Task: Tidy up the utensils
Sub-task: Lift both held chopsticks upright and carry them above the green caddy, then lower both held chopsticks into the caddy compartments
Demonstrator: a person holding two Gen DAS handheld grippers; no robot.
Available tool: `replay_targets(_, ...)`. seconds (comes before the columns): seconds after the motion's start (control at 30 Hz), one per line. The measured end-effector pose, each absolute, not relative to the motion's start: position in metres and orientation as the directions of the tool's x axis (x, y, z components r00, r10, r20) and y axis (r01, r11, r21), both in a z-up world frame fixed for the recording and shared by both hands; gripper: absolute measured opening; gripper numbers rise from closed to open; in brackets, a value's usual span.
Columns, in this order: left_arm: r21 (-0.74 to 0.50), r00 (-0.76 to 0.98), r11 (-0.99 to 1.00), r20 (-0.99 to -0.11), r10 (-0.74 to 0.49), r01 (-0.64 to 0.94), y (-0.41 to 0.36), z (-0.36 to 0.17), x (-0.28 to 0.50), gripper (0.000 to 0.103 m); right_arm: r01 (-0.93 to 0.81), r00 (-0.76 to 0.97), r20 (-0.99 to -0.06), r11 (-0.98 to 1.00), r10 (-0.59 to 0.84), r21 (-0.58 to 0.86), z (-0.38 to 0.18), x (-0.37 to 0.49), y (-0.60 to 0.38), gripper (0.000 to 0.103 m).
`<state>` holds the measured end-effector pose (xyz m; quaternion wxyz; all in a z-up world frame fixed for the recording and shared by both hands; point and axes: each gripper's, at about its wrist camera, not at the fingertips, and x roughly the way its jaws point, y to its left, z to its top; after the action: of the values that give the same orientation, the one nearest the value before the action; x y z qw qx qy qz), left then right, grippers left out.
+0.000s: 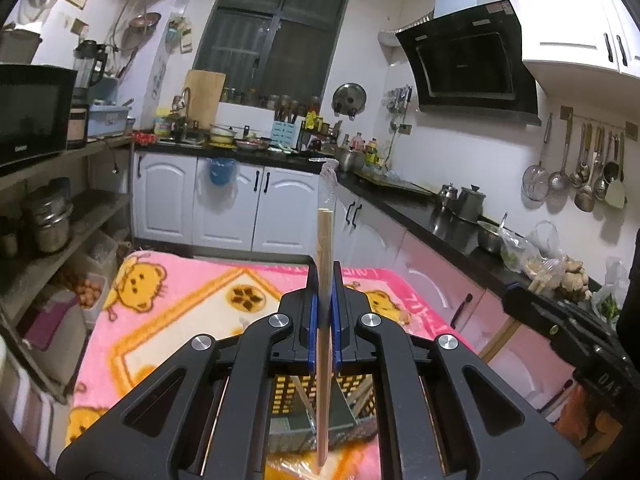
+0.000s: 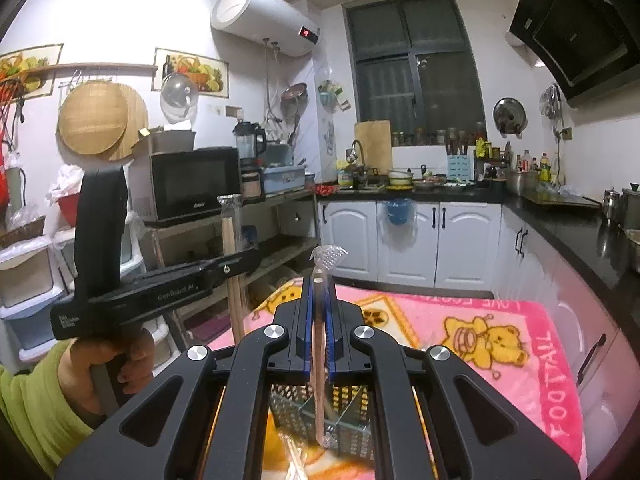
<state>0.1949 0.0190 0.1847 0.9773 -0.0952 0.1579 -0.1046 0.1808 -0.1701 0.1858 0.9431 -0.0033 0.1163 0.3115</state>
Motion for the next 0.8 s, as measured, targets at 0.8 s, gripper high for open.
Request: replay_targets(0.8,-0.206,0.936,0.975,-0.321,-0.143,0.079,0.032,0.143,0.247,0.003,-0.495,0.815,-0.290,0.863,0.502,0.101,0.163,0.256,-0.160,0.005)
